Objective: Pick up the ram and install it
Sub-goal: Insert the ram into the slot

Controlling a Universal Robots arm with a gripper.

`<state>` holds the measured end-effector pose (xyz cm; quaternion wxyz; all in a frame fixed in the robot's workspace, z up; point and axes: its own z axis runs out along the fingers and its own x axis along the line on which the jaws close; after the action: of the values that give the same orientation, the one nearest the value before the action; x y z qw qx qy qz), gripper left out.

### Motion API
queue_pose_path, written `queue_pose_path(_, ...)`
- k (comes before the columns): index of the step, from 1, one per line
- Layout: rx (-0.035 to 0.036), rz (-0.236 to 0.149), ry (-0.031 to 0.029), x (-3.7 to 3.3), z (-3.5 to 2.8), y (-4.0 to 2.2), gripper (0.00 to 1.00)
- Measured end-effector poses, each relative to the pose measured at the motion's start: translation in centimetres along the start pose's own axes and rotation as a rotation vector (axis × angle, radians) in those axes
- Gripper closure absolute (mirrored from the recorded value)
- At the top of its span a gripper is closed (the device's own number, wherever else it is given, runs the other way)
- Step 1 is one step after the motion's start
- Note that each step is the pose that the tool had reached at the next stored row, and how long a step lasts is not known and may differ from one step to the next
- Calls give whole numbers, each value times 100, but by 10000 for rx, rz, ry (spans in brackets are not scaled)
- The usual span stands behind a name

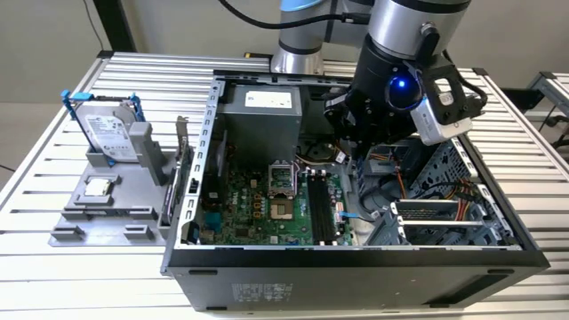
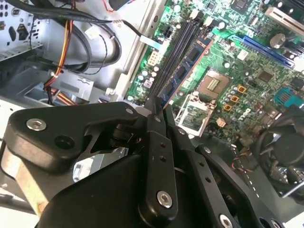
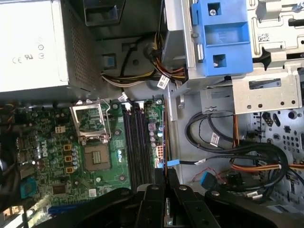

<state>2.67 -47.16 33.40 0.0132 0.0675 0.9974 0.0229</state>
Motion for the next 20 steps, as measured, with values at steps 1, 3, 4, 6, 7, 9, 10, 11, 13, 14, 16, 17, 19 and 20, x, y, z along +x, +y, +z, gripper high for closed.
queue_pose_path(1,1,-1,0,0,19,-1,100)
queue_pose_path(3,1,0,0,1,55,-3,100)
queue_pose_path(4,1,-2,0,2,73,-4,100)
queue_pose_path(6,0,-14,1,3,110,-5,100)
queue_pose_path(7,0,-34,2,3,128,-6,100)
queue_pose_path(9,-2,-100,5,4,164,-8,100)
queue_pose_path(10,-4,-140,7,5,183,-9,100)
queue_pose_path(11,-4,-181,9,5,200,-10,100)
queue_pose_path(13,-7,-293,14,7,238,-12,100)
queue_pose_path(14,-7,-338,16,7,255,-12,100)
queue_pose_path(16,-9,-415,20,10,291,-14,100)
queue_pose_path(17,-11,-445,21,14,309,-16,100)
queue_pose_path(19,-11,-483,24,18,343,-17,100)
queue_pose_path(20,-9,-485,26,18,342,-18,100)
